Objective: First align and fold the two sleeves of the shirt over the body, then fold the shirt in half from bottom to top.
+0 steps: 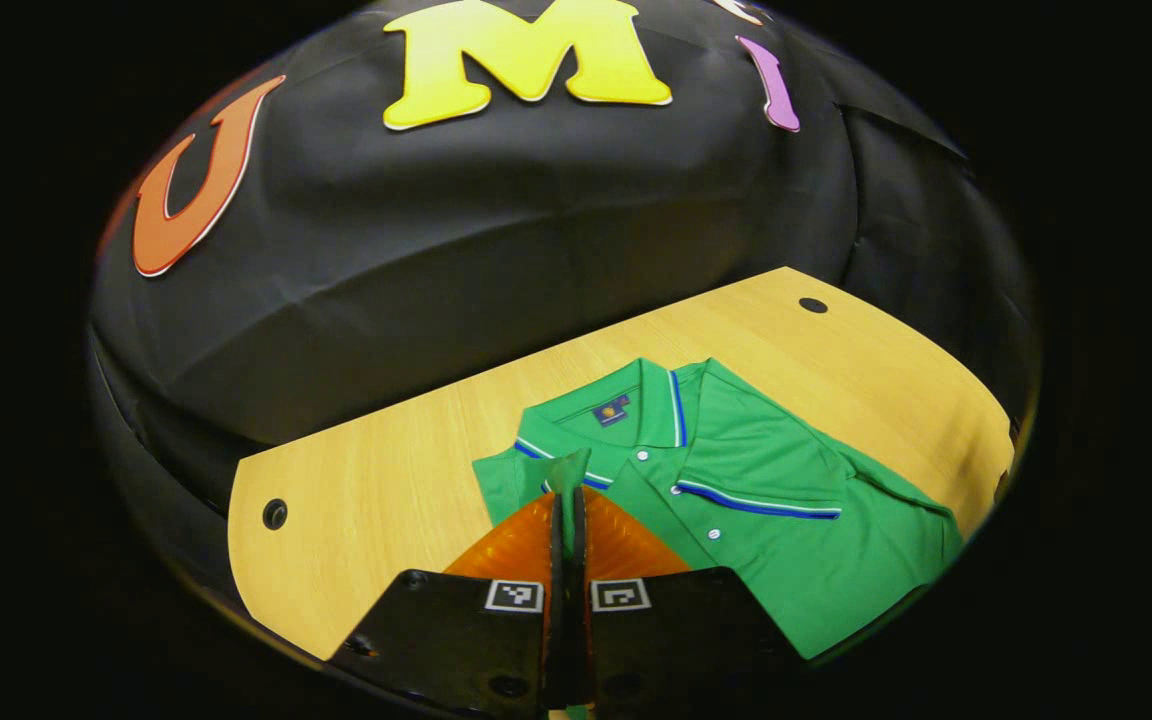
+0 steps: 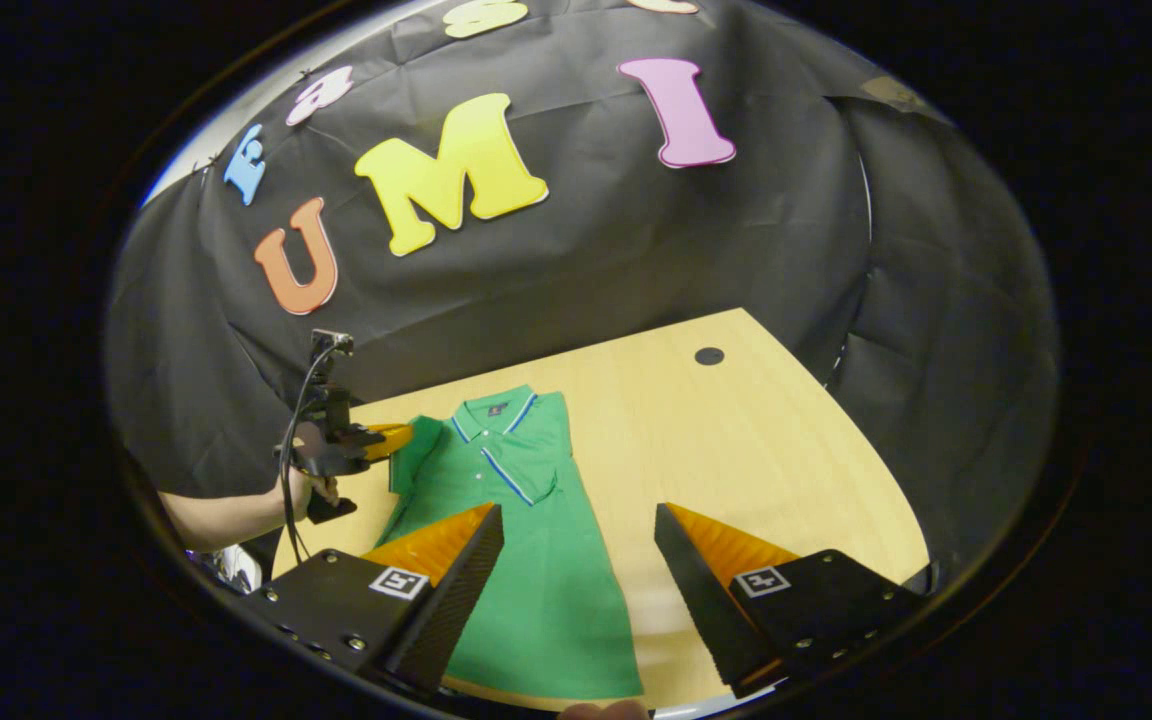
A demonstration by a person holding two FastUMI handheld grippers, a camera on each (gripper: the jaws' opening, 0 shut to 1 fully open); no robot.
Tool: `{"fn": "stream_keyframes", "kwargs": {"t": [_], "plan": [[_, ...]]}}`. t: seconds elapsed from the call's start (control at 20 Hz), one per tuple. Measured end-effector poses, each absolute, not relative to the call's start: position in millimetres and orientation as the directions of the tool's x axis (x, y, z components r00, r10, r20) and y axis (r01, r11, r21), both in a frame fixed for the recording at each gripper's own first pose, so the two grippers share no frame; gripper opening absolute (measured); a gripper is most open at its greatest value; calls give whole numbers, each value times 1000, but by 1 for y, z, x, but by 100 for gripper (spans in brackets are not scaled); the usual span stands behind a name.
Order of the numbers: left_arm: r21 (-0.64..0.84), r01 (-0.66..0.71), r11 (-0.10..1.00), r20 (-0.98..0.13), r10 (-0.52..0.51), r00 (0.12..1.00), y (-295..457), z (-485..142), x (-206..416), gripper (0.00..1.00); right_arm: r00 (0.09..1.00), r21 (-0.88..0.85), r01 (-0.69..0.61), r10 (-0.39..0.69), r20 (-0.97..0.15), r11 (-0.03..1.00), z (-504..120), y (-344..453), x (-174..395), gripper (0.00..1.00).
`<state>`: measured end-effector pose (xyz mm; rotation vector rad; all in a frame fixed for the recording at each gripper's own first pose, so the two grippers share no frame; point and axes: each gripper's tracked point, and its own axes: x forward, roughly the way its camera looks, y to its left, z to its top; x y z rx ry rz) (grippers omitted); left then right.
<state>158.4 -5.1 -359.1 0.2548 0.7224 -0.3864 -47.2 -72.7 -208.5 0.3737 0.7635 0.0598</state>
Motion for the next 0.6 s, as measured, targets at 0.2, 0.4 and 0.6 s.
{"fn": "stream_keyframes", "kwargs": {"t": [0.2,0.4,0.6], "plan": [[38,470,882,-699,-313,643,-24,-365,148,15,726,306,88,149,-671,948,-212,-75,-54,95],[-23,471,882,-699,-351,623,-28,-366,132,77,729,285,72,144,-669,956,-216,-65,-55,95],[-11,442,897,-686,-328,649,-11,-348,110,100,726,256,18,163,-668,967,-215,-44,-49,95]]}}
